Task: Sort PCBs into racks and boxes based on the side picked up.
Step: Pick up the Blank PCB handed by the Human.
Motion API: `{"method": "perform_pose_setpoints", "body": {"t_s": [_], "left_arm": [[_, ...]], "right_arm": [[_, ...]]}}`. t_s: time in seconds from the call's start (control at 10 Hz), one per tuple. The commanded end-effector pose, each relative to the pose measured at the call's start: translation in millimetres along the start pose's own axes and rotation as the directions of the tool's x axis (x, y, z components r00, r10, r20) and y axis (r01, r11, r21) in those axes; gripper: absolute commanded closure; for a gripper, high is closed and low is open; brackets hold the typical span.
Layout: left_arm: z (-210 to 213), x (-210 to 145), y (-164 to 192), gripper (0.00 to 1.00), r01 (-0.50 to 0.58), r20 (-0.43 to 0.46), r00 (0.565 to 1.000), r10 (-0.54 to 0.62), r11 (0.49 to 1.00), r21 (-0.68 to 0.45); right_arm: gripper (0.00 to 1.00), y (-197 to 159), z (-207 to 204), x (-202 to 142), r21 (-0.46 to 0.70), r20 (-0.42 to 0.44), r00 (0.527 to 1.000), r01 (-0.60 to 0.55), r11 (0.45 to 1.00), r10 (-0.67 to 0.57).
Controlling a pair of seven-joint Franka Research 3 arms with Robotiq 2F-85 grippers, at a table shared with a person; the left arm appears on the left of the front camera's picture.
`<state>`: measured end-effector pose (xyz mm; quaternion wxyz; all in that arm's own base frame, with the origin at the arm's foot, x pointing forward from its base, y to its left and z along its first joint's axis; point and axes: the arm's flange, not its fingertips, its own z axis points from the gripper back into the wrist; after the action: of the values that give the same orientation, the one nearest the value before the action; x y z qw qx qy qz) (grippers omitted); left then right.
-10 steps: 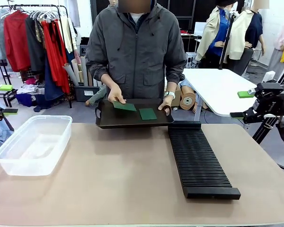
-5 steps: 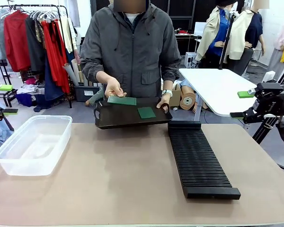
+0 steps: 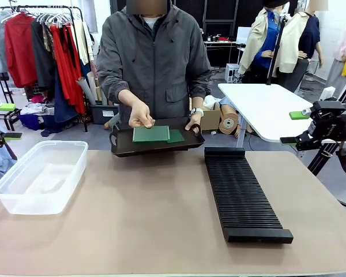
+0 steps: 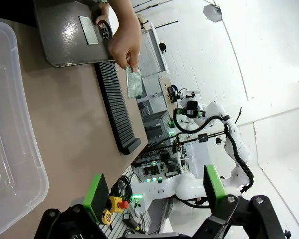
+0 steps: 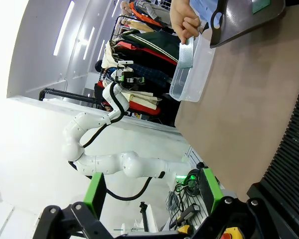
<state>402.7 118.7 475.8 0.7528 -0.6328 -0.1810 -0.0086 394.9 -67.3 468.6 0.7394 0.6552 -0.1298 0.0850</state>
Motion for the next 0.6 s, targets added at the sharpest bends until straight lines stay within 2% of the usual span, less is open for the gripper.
{"method": "perform_pose_setpoints", "body": {"t_s": [0.0,0.3,0.5], "left_arm": [[1,-2,-1,0.0,-0.006,0.002,1.0,0.006,1.0,-0.006],[1,-2,-1,0.0,-0.006,0.002,1.0,0.006,1.0,-0.006],[1,-2,-1,0.0,-0.006,0.002,1.0,0.006,1.0,-0.006]], "right_arm": [[0.0,0,0,0,0.0,0.0,1.0,0.0,1.0,0.0],[0.0,-16,-17,19,0.033,0.028,0.999,0.025,0.999,-0.026],[0.0,-24,-34,39,0.045,-0.021,1.0,0.017,0.999,-0.016]]}}
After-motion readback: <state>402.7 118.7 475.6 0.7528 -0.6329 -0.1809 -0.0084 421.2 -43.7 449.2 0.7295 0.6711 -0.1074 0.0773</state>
